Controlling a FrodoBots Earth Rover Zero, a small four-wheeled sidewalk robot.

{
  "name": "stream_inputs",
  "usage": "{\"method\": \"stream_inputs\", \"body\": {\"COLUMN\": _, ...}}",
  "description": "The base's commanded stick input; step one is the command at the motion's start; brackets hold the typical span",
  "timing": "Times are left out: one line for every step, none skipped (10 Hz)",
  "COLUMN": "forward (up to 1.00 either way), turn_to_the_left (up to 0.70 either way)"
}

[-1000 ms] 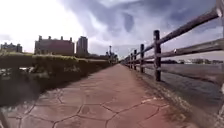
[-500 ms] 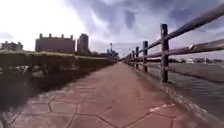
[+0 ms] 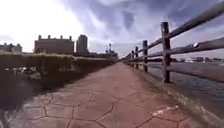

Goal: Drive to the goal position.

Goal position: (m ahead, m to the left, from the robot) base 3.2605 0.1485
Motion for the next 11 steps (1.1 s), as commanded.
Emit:
{"method": "stream_inputs", "body": {"forward": 0.70, "turn_to_the_left": 0.06}}
{"method": "stream_inputs", "body": {"forward": 0.70, "turn_to_the_left": 0.06}}
{"method": "stream_inputs", "body": {"forward": 0.70, "turn_to_the_left": 0.06}}
{"method": "stream_inputs", "body": {"forward": 0.70, "turn_to_the_left": 0.06}}
{"method": "stream_inputs", "body": {"forward": 0.70, "turn_to_the_left": 0.06}}
{"method": "stream_inputs", "body": {"forward": 0.70, "turn_to_the_left": 0.06}}
{"method": "stream_inputs", "body": {"forward": 0.70, "turn_to_the_left": 0.06}}
{"method": "stream_inputs", "body": {"forward": 0.70, "turn_to_the_left": 0.06}}
{"method": "stream_inputs", "body": {"forward": 0.70, "turn_to_the_left": 0.06}}
{"method": "stream_inputs", "body": {"forward": 0.70, "turn_to_the_left": 0.06}}
{"method": "stream_inputs", "body": {"forward": 0.70, "turn_to_the_left": 0.06}}
